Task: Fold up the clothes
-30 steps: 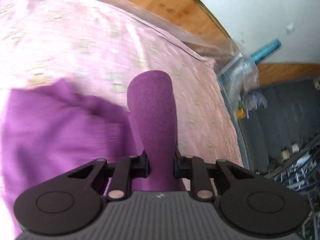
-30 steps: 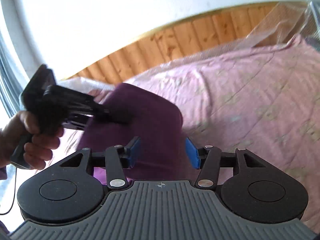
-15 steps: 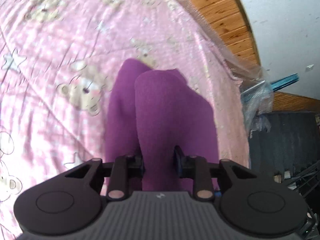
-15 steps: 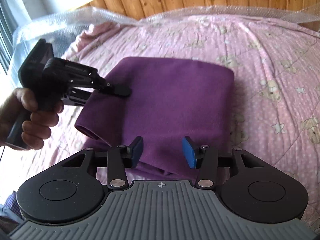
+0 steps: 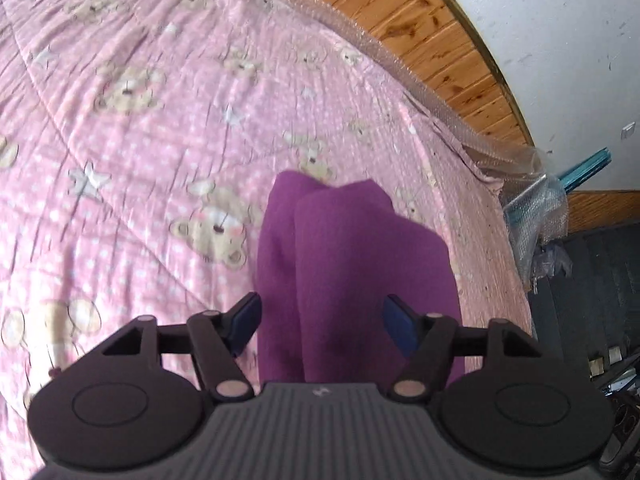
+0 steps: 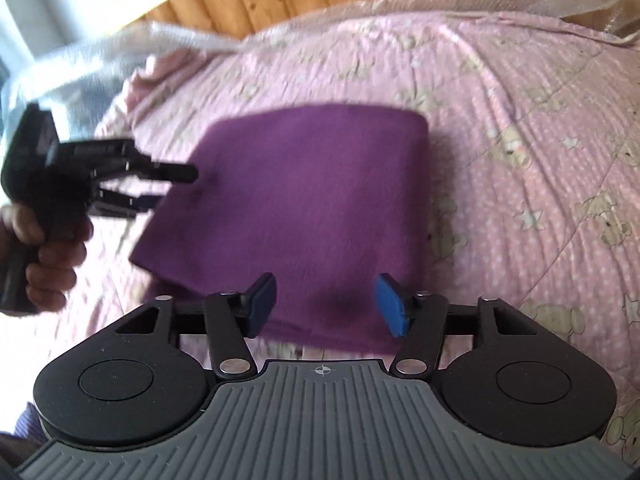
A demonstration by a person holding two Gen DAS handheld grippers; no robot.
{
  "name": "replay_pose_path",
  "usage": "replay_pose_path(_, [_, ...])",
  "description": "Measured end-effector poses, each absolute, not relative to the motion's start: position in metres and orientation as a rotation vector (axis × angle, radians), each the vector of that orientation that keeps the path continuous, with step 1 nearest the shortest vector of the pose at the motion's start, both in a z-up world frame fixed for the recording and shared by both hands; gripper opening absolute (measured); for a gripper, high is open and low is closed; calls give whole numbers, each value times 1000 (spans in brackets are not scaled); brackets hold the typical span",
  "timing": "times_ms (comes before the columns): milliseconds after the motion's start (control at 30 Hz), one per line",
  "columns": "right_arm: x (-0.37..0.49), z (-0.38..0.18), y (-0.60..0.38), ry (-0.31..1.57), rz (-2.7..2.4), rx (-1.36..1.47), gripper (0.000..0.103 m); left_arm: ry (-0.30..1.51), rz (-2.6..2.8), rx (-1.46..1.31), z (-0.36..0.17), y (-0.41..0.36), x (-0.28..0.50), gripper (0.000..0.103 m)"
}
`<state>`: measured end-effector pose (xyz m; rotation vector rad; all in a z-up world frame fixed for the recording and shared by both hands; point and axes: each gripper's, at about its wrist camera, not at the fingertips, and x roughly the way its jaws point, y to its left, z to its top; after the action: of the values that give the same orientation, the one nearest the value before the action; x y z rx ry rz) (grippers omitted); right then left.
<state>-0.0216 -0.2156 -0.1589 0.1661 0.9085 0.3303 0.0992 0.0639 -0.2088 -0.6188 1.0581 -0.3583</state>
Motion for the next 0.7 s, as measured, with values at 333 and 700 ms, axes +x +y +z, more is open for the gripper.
replay_pose_path(333, [41,-200,-237,993,343,296,25,1065,-333,-610,-216,48,135,33])
replay_pose_path(700, [142,-117,-237,892,421,-205,38,1029,-119,-835,-193,0,65,40])
